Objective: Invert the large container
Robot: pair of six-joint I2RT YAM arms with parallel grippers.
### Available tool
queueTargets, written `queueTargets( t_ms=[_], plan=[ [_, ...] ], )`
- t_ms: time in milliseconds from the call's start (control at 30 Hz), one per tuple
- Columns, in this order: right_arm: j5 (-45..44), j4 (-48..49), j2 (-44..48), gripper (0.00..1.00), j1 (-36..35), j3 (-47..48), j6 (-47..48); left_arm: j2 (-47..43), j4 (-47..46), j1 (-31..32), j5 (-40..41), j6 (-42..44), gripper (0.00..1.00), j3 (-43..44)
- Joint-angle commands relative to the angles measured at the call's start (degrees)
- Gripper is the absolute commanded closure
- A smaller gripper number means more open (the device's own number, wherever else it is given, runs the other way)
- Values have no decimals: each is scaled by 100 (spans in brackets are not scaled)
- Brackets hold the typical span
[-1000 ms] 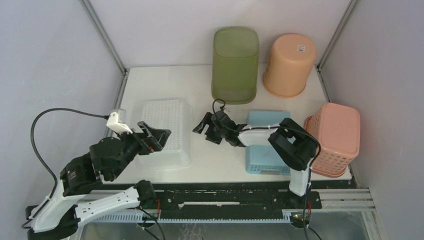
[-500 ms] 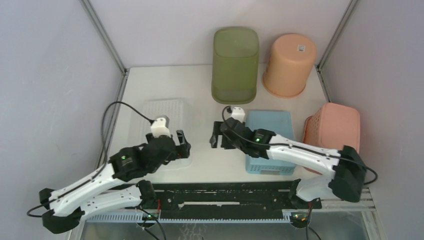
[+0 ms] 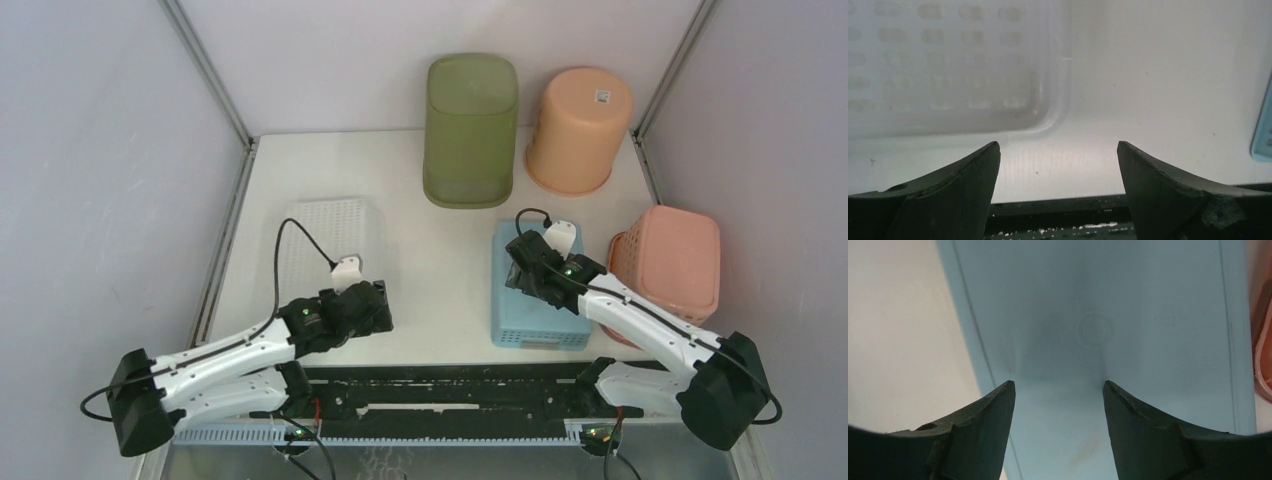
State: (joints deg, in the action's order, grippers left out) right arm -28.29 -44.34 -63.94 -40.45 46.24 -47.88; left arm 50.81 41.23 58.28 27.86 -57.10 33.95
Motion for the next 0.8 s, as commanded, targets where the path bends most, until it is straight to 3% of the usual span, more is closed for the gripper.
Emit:
queueTargets(
  t_ms=[0,200,333,767],
  plan=[
    [518,728,-257,29,390,-104,422,258,-911,-815,-378,82,9,-281],
    [1081,1358,-1056,39,249,-42,627,317,-1469,-1959,-732,328,9,-525],
    [1185,1673,-1586,40,-176,157,499,384,-1732,-2645,-1017,458,10,-578],
    [1953,2544,-3458,43,-938,1775,284,563,-1922,-3875,-1254,823,10,-391]
  ],
)
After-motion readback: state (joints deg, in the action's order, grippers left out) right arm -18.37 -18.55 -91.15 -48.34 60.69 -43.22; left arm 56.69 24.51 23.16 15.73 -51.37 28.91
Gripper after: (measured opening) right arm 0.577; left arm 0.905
